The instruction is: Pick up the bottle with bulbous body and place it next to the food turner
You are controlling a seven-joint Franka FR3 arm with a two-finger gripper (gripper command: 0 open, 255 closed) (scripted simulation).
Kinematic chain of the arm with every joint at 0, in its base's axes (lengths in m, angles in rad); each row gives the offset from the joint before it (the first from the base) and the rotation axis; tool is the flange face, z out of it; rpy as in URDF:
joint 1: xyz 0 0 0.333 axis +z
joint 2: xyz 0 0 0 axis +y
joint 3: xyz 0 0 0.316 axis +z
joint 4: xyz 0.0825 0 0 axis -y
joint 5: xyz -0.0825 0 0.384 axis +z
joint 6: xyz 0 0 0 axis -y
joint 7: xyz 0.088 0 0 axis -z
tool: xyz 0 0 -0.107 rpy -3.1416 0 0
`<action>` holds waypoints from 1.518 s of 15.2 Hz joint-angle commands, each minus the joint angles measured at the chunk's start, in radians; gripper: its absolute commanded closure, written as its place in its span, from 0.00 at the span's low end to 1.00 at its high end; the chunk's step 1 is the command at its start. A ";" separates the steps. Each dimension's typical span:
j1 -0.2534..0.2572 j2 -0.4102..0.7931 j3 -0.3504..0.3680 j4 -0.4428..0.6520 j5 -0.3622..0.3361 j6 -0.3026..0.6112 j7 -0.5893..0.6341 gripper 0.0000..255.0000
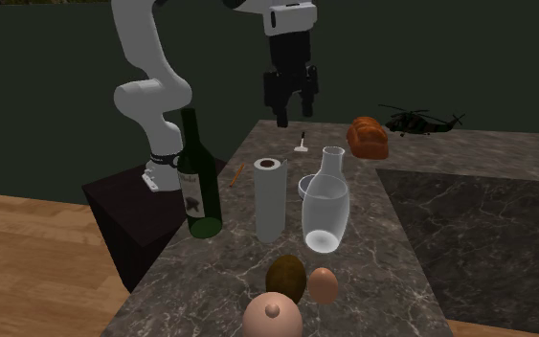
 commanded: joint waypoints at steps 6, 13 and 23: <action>0.011 0.223 0.010 0.146 0.012 0.076 0.004 0.00; 0.011 0.266 0.011 0.111 0.013 0.154 0.003 0.00; 0.011 0.267 0.011 0.112 0.013 0.154 0.003 1.00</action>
